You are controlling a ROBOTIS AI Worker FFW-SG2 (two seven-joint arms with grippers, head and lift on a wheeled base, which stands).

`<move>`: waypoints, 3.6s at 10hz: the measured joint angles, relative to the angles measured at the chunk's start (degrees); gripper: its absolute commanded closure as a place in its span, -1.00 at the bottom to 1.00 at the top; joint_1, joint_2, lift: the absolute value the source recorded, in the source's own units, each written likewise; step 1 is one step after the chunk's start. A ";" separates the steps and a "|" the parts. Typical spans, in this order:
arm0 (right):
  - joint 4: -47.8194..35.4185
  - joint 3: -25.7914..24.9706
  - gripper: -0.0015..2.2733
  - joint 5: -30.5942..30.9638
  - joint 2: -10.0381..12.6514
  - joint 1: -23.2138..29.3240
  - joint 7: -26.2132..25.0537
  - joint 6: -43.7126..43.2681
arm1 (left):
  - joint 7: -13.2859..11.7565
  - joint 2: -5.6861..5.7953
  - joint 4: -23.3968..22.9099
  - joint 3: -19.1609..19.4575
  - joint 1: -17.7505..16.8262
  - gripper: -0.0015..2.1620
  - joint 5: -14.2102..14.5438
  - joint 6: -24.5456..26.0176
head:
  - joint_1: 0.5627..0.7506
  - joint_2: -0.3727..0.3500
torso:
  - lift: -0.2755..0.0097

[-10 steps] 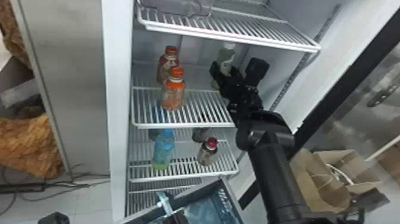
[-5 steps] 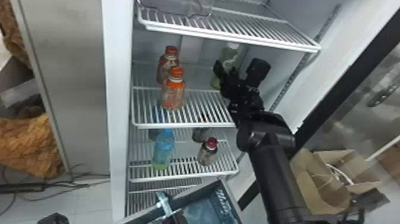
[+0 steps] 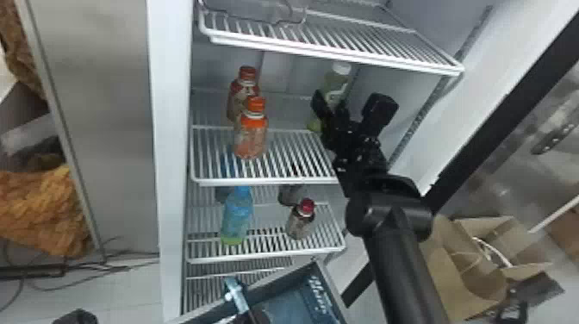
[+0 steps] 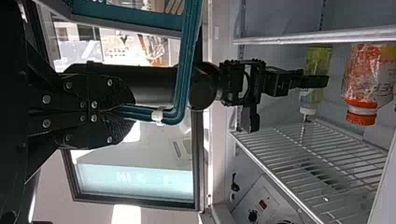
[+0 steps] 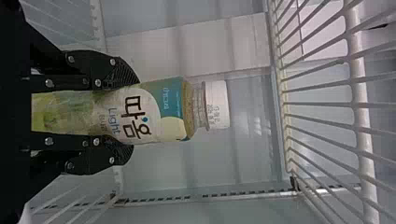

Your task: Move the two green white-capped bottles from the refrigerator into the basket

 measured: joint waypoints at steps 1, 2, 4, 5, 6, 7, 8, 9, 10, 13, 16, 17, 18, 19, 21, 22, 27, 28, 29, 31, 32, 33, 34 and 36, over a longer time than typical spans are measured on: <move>-2.57 -0.25 -0.22 -0.34 0.13 1.91 0.01 0.22 | 0.00 0.00 0.00 0.04 0.06 0.12 0.00 -0.04 | 0.41 -0.94 | 0.90; -5.63 -0.50 -0.22 -0.54 0.23 4.13 0.33 0.76 | 0.00 0.00 0.00 0.10 0.16 0.12 0.00 -0.09 | 0.41 -0.94 | 0.90; -10.58 -0.67 -0.22 -0.87 0.11 7.72 1.21 1.52 | -0.09 -0.01 0.00 0.12 0.31 0.12 0.00 -0.13 | 0.41 -0.94 | 0.90; -13.32 -0.88 -0.22 -1.14 -0.03 9.58 1.69 2.23 | -0.09 -0.01 0.00 0.13 0.32 0.12 -0.01 -0.14 | 0.41 -0.94 | 0.90; -16.67 -1.38 -0.22 -1.62 -0.09 11.74 2.15 3.08 | -0.09 -0.01 0.00 0.12 0.33 0.12 -0.08 -0.14 | 0.41 -0.94 | 0.90; -20.15 -1.88 -0.22 -2.35 -0.10 14.14 2.22 3.90 | -0.09 -0.01 0.00 0.11 0.38 0.12 -0.09 -0.17 | 0.41 -0.94 | 0.90; -23.28 -2.18 -0.22 -2.96 -0.10 16.28 2.20 5.06 | -0.09 -0.01 -0.01 0.16 0.52 0.12 -0.05 -0.23 | 0.41 -0.94 | 0.90; -26.56 -2.30 -0.22 -3.31 -0.19 18.30 2.26 6.37 | -0.16 -0.01 -0.01 0.23 0.67 0.12 -0.05 -0.27 | 0.41 -0.94 | 0.90; -29.57 -2.32 -0.22 -3.57 -0.31 20.20 2.29 7.45 | -0.17 -0.01 -0.03 0.24 0.73 0.12 -0.13 -0.28 | 0.41 -0.94 | 0.90; -37.04 -2.33 -0.22 -5.16 -1.01 25.47 2.34 10.58 | -0.22 0.02 -0.04 0.21 0.68 0.12 -0.20 -0.24 | 0.41 -0.94 | 0.90; -42.59 -2.33 -0.22 -7.13 -1.41 29.17 2.67 13.69 | -0.17 0.11 -0.03 -0.03 0.43 0.12 -0.17 0.00 | 0.41 -0.94 | 0.90; -44.66 -2.53 -0.22 -7.50 -1.54 30.41 2.86 15.36 | -0.17 0.15 -0.03 -0.17 0.28 0.12 -0.27 0.04 | 0.41 -0.94 | 0.90; -47.55 -2.93 -0.22 -7.85 -1.65 32.32 2.94 17.42 | -0.17 0.17 -0.03 -0.22 0.21 0.12 -0.39 0.12 | 0.41 -0.94 | 0.90; -50.29 -3.33 -0.22 -8.11 -1.67 34.43 3.28 19.20 | -0.17 0.17 -0.03 -0.19 0.19 0.12 -0.44 0.15 | 0.41 -0.94 | 0.90; -54.58 -4.11 -0.22 -8.76 -1.54 38.17 4.04 21.17 | -0.17 0.17 -0.03 -0.23 0.08 0.12 -0.46 0.15 | 0.41 -0.94 | 0.90; -56.83 -4.32 -0.22 -9.44 -1.47 39.80 4.30 21.90 | -0.17 0.18 -0.03 -0.30 0.05 0.12 -0.47 0.15 | 0.41 -0.94 | 0.90; -69.32 -4.89 -0.22 -14.37 -1.52 49.33 5.54 27.12 | -0.17 0.17 -0.02 -0.22 0.05 0.12 -0.59 0.15 | 0.41 -0.94 | 0.90; -70.70 -5.12 -0.22 -15.18 -1.18 51.10 5.63 27.99 | -0.17 0.17 -0.02 -0.22 0.05 0.12 -0.63 0.15 | 0.41 -0.94 | 0.90; -72.35 -5.67 -0.22 -15.68 -0.54 52.98 5.63 29.05 | -0.17 0.17 -0.01 -0.22 0.05 0.12 -0.66 0.15 | 0.41 -0.94 | 0.90; -78.74 -7.46 -0.22 -16.02 1.01 58.16 5.63 33.20 | -0.17 0.17 -0.02 -0.07 0.20 0.12 -0.69 0.15 | 0.41 -0.94 | 0.90; -82.42 -8.62 -0.22 -15.91 1.66 60.66 5.63 36.00 | -0.17 0.17 -0.02 0.00 0.29 0.12 -0.69 0.15 | 0.41 -0.94 | 0.90; -85.99 -9.81 -0.22 -15.83 2.42 63.42 5.63 38.92 | -0.17 0.17 -0.02 0.09 0.35 0.12 -0.75 0.15 | 0.41 -0.94 | 0.90; -88.35 -10.44 -0.22 -16.06 2.95 65.73 5.63 41.28 | -0.17 0.14 -0.01 0.26 0.54 0.12 -0.79 0.15 | 0.41 -0.94 | 0.90; -89.65 -10.09 -0.22 -16.86 3.24 68.75 5.63 44.87 | -0.17 0.09 -0.02 0.40 0.74 0.12 -0.97 0.15 | 0.41 -0.94 | 0.90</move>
